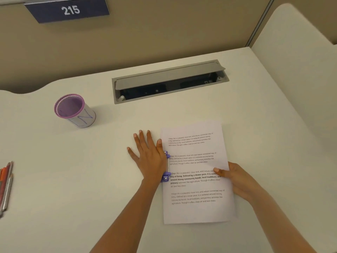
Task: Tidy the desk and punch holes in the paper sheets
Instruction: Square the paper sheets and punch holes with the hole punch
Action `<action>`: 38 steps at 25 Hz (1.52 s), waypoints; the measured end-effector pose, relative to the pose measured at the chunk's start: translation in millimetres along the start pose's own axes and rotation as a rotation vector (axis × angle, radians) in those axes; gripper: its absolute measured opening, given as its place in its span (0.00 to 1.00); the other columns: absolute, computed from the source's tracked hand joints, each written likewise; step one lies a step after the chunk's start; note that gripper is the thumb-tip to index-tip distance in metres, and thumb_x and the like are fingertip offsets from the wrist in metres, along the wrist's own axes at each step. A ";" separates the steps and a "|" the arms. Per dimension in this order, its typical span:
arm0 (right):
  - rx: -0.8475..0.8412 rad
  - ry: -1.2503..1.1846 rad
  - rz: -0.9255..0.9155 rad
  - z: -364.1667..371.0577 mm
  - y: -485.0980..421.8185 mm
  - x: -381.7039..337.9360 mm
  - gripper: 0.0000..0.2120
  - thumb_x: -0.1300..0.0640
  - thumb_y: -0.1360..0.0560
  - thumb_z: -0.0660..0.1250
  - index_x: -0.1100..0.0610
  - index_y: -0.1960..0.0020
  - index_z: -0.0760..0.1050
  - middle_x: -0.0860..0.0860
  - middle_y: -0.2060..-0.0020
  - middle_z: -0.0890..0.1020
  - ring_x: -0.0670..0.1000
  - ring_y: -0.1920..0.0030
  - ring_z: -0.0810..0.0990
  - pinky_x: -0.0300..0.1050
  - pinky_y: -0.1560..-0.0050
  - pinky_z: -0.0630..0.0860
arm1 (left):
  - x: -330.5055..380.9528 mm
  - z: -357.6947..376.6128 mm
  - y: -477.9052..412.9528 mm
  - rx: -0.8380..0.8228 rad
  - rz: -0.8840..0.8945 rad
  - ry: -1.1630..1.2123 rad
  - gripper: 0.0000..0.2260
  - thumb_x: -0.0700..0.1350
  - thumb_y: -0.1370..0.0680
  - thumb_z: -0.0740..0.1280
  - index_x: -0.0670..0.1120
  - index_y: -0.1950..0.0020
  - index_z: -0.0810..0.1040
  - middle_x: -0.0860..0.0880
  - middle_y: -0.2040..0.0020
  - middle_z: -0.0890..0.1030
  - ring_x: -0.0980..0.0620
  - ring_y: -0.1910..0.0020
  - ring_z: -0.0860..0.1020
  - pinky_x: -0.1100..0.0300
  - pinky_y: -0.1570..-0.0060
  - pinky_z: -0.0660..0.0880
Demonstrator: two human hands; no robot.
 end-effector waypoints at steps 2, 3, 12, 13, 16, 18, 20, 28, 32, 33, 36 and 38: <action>-0.015 0.003 0.001 -0.8 -0.3 1.6 0.19 0.64 0.27 0.68 0.62 0.36 0.76 0.60 0.42 0.82 0.62 0.41 0.81 0.62 0.36 0.73 | -0.9 0.5 2.1 -0.016 -0.007 0.004 0.27 0.58 0.19 0.41 0.50 0.22 0.55 0.49 0.21 0.54 0.48 0.21 0.48 0.38 0.26 0.44; -0.024 -0.002 -0.006 -0.4 0.3 1.2 0.19 0.64 0.27 0.69 0.62 0.36 0.76 0.60 0.42 0.82 0.63 0.41 0.81 0.62 0.36 0.73 | -0.5 -0.6 4.3 -0.013 0.003 -0.012 0.27 0.58 0.19 0.41 0.50 0.22 0.54 0.49 0.21 0.53 0.48 0.21 0.47 0.38 0.26 0.44; -0.017 0.004 -0.043 6.3 7.4 -5.3 0.16 0.67 0.25 0.67 0.64 0.37 0.76 0.61 0.43 0.83 0.63 0.43 0.82 0.62 0.37 0.74 | 14.6 -25.9 2.0 -0.289 -0.121 0.226 0.32 0.63 0.21 0.42 0.48 0.21 0.45 0.50 0.20 0.42 0.52 0.22 0.38 0.39 0.28 0.34; -0.016 0.010 -0.048 5.8 9.2 -7.6 0.16 0.67 0.25 0.67 0.64 0.37 0.76 0.61 0.43 0.83 0.63 0.43 0.82 0.61 0.38 0.75 | 15.2 -28.2 2.7 -0.308 -0.126 0.242 0.33 0.64 0.21 0.42 0.48 0.21 0.44 0.51 0.20 0.42 0.52 0.22 0.38 0.39 0.28 0.34; 0.014 0.031 -0.073 0.1 19.8 -14.6 0.16 0.67 0.25 0.67 0.65 0.37 0.76 0.62 0.43 0.83 0.63 0.43 0.82 0.61 0.38 0.75 | 16.3 -36.4 4.2 -0.349 -0.160 0.311 0.32 0.63 0.21 0.42 0.48 0.21 0.43 0.51 0.20 0.43 0.53 0.22 0.39 0.41 0.28 0.34; 0.026 0.030 -0.087 -7.0 27.7 -17.0 0.16 0.67 0.25 0.67 0.65 0.37 0.76 0.62 0.43 0.83 0.64 0.43 0.82 0.62 0.38 0.75 | 17.8 -43.7 7.4 -0.343 -0.171 0.360 0.31 0.62 0.20 0.43 0.48 0.21 0.44 0.51 0.20 0.45 0.54 0.22 0.40 0.42 0.27 0.35; 0.035 0.028 -0.098 -15.2 34.2 -18.3 0.16 0.67 0.24 0.67 0.64 0.37 0.76 0.62 0.42 0.83 0.64 0.42 0.81 0.64 0.36 0.73 | 18.1 -51.2 13.0 -0.323 -0.167 0.419 0.30 0.61 0.20 0.43 0.48 0.21 0.46 0.51 0.20 0.47 0.54 0.22 0.42 0.43 0.27 0.36; 0.005 0.054 -0.158 -32.6 67.3 -25.3 0.35 0.56 0.41 0.82 0.63 0.37 0.76 0.62 0.42 0.82 0.65 0.42 0.81 0.65 0.36 0.73 | 0.5 -82.4 50.3 -0.043 0.017 0.606 0.19 0.53 0.18 0.56 0.50 0.29 0.66 0.50 0.30 0.72 0.49 0.32 0.69 0.48 0.32 0.65; 0.002 0.022 -0.165 -35.0 79.3 -26.1 0.23 0.64 0.29 0.70 0.64 0.35 0.74 0.62 0.41 0.81 0.65 0.41 0.80 0.64 0.35 0.72 | 20.3 -96.5 74.5 -0.103 0.149 0.776 0.13 0.52 0.19 0.58 0.51 0.38 0.76 0.54 0.45 0.80 0.49 0.48 0.80 0.47 0.47 0.79; 0.004 0.012 -0.169 -35.1 82.5 -25.8 0.22 0.65 0.29 0.69 0.65 0.34 0.73 0.62 0.40 0.81 0.65 0.40 0.80 0.64 0.34 0.71 | 28.9 -99.9 79.0 -0.145 0.141 0.797 0.14 0.52 0.19 0.59 0.49 0.39 0.77 0.54 0.48 0.80 0.48 0.49 0.80 0.47 0.48 0.79; -0.009 -0.011 -0.182 -35.2 92.4 -24.4 0.21 0.66 0.27 0.68 0.65 0.34 0.73 0.63 0.39 0.80 0.65 0.38 0.79 0.65 0.33 0.69 | 47.9 -88.2 85.0 -0.386 -0.032 0.790 0.19 0.53 0.20 0.59 0.44 0.33 0.72 0.50 0.39 0.77 0.47 0.39 0.77 0.52 0.41 0.74; -0.008 -0.023 -0.180 -37.5 97.0 -22.9 0.21 0.67 0.26 0.67 0.65 0.34 0.73 0.63 0.38 0.80 0.65 0.38 0.79 0.64 0.33 0.70 | 52.3 -72.3 88.3 -0.557 -0.170 0.865 0.22 0.56 0.21 0.60 0.41 0.35 0.73 0.47 0.39 0.78 0.46 0.39 0.77 0.52 0.40 0.74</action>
Point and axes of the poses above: each hand's wrist, its own y-axis away from the middle knuckle, its own z-axis out of the palm, x = y × z, the point moved 2 cm from there along -y, towards the middle knuckle
